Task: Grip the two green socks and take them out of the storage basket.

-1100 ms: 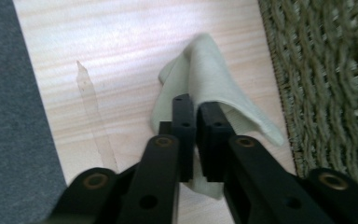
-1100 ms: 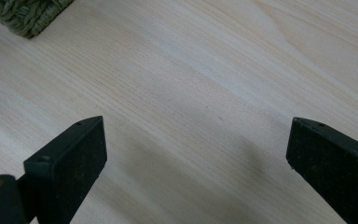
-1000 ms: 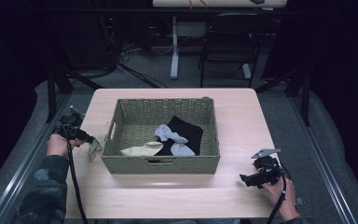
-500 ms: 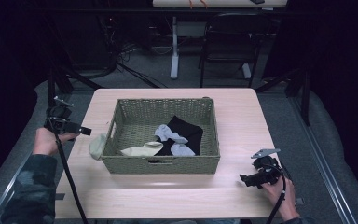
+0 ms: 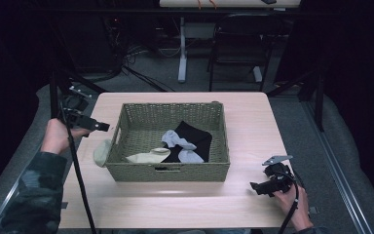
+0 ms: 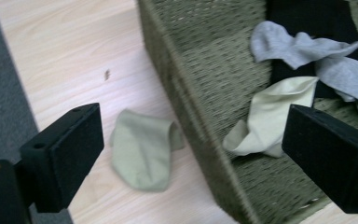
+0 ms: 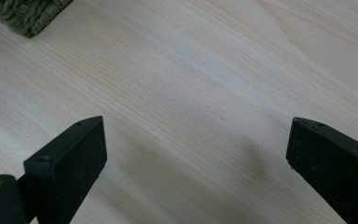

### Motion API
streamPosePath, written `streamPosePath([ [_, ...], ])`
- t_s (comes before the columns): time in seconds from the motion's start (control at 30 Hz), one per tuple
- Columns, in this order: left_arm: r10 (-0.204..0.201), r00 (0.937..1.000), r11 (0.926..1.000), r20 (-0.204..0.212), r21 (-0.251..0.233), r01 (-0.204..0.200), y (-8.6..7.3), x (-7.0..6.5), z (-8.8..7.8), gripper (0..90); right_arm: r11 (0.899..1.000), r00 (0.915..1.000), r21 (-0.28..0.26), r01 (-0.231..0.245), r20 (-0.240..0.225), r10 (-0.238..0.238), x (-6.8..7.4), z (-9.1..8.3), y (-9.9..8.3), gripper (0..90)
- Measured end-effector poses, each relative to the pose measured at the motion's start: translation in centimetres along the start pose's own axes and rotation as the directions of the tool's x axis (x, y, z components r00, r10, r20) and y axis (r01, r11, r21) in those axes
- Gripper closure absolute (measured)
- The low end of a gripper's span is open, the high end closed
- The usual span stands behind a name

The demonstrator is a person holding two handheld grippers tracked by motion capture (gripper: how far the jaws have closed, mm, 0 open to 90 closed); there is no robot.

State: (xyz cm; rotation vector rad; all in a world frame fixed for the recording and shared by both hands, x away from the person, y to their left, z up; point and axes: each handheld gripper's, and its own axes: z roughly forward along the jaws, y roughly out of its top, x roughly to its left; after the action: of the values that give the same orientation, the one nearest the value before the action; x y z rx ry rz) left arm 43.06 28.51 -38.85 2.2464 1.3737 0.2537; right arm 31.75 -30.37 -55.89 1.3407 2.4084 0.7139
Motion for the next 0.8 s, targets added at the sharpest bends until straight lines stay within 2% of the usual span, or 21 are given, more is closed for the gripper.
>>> streamPosePath([
  [0.13,0.054,0.9983,0.9984,0.021,0.018,-0.054,1.3,-1.8,0.9,1.7,1.000,1.0000,0.000,-0.001,-0.002,0.001,0.0,0.0,0.0,4.3],
  [0.33,0.105,0.9938,0.9938,0.037,0.031,-0.106,2.5,-4.1,2.8,0.7,1.000,1.0000,0.001,-0.004,-0.005,0.004,0.0,-0.1,-0.1,4.3],
  [0.57,0.136,0.9882,0.9892,0.071,0.046,-0.139,3.1,-5.8,5.4,0.5,1.000,1.0000,0.000,-0.002,-0.007,0.002,-0.1,-0.1,0.0,4.4],
  [0.8,0.157,0.9818,0.9817,0.106,0.091,-0.167,2.9,-7.2,8.5,0.9,1.000,1.0000,-0.003,0.004,-0.002,-0.004,0.0,-0.2,0.0,4.4],
])
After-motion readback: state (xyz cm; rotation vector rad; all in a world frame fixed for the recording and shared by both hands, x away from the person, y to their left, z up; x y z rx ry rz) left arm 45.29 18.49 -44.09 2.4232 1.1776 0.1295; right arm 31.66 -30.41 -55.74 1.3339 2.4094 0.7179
